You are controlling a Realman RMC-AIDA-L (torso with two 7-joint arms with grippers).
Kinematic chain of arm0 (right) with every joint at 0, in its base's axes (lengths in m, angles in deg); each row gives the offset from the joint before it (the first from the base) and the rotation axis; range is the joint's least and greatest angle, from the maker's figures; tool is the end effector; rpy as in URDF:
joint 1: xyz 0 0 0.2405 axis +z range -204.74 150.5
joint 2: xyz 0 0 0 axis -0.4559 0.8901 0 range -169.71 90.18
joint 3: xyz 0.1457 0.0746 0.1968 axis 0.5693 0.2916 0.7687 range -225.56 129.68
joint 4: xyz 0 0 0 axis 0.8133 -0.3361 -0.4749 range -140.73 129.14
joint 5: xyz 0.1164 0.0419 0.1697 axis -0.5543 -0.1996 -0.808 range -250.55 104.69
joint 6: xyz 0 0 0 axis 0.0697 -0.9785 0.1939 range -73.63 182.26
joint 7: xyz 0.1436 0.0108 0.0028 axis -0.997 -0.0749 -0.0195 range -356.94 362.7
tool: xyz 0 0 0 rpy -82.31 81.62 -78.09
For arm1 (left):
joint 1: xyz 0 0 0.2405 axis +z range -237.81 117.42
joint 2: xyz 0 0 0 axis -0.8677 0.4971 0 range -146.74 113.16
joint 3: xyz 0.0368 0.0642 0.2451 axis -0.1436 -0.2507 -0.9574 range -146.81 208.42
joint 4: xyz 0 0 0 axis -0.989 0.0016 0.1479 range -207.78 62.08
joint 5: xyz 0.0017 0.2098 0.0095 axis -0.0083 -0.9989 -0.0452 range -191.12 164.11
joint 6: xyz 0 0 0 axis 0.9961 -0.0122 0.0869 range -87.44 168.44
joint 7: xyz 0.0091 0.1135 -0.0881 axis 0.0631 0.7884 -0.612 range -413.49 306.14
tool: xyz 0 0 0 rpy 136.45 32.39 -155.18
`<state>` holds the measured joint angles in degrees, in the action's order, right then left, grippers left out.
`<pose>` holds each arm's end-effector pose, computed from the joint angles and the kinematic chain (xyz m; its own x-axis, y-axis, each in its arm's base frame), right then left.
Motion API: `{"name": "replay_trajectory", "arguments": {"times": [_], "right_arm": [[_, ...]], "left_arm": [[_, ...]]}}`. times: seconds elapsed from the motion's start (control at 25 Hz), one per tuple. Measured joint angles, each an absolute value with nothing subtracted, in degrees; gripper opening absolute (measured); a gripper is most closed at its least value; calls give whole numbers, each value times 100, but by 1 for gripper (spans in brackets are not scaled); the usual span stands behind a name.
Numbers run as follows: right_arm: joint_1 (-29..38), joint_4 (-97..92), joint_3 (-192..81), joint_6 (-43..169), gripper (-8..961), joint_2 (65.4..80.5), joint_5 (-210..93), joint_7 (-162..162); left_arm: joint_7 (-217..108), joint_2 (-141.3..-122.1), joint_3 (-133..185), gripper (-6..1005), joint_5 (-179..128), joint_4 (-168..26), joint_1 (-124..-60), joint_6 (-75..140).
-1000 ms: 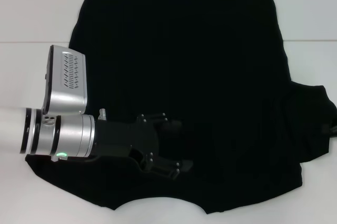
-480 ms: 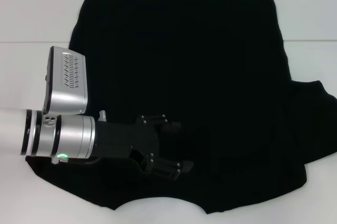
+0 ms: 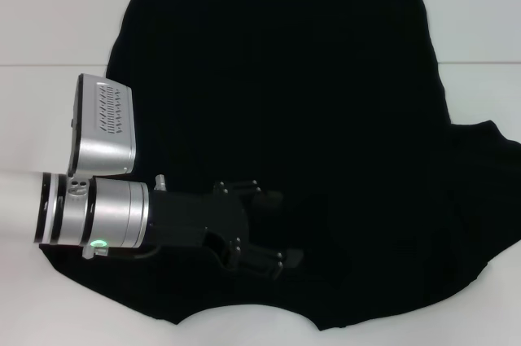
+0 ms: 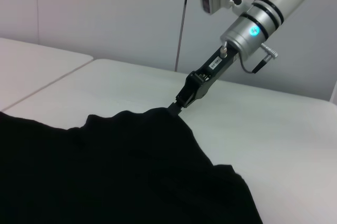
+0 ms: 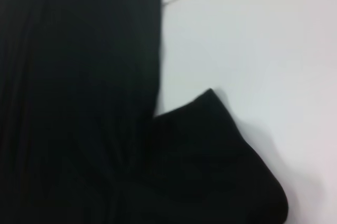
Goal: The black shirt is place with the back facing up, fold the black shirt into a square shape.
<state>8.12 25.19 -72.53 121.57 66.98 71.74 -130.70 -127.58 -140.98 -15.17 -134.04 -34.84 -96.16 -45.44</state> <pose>0.3730 0.3714 0.0927 0.1248 -0.8430 -0.5233 -0.9623 0.0257 -0.2709 -0.2184 0.3341 -0.0548 0.9046 0.1982 0.3775 0.2467 -0.9654 -0.0845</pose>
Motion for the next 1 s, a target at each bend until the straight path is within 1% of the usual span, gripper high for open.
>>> {"name": "replay_trajectory", "arguments": {"times": [0.48,0.64,0.72,1.0], "right_arm": [[1308,2524,-7315,11963,1,6786,7166,-13003],[1524,2511,-7350,12063,1,6844,7074,-12869],[1679,2474,-7431,12180,1,6895,7017,-12770],[2180,2464,-8090,12540,1,7186,6968,-12616]], "left_arm": [[-12759,-14091,-1516,964,-13373,-3524,-9630,-4529],[-12759,-14085,-1516,964,-13373,-3524,-9638,-4514],[-12759,-14081,-1514,964,-13374,-3520,-9641,-4512],[-12759,-14073,-1507,964,-13374,-3490,-9652,-4509]]}}
